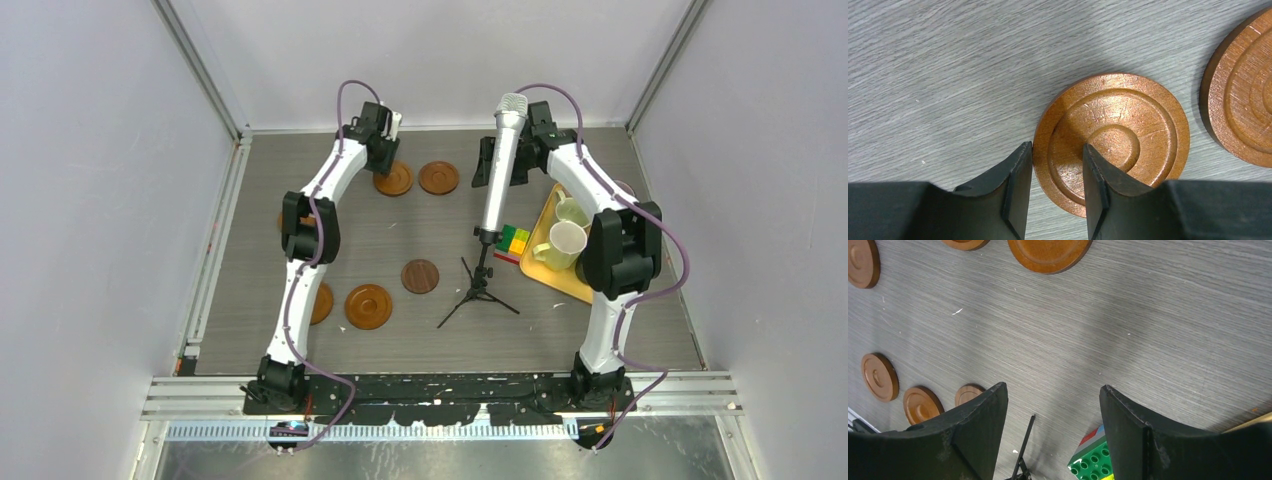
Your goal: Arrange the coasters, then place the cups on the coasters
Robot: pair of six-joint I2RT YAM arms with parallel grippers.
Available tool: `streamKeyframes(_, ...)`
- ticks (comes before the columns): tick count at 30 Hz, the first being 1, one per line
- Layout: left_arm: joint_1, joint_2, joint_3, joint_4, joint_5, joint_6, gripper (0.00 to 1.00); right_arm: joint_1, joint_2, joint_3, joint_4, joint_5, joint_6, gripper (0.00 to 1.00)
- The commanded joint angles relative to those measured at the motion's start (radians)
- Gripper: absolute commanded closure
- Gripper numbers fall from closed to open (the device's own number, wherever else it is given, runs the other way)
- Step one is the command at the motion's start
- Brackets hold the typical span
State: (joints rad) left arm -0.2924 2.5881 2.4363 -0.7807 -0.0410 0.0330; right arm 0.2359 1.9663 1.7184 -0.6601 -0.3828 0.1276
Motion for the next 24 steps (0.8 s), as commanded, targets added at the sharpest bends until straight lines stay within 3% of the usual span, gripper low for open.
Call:
streamKeyframes(1,0.007,-0.007,0.001,-0.017,-0.027,0.005,0.59,-0.002,-0.038,0.05,0.002,0.015,-0.008,0.28)
streamKeyframes(13,0.058,-0.281,-0.073,-0.126,0.068,0.053,0.3,-0.056,-0.174,0.074,-0.09,0.021,-0.046,0.27)
streamKeyframes(18,0.084,-0.475,-0.251,-0.16,0.194,0.154,0.17,-0.131,-0.283,0.027,-0.119,-0.058,-0.04,0.26)
streamKeyframes(24,0.123,-0.71,-0.566,-0.197,0.326,0.302,0.11,-0.248,-0.421,-0.098,-0.146,-0.163,-0.054,0.22)
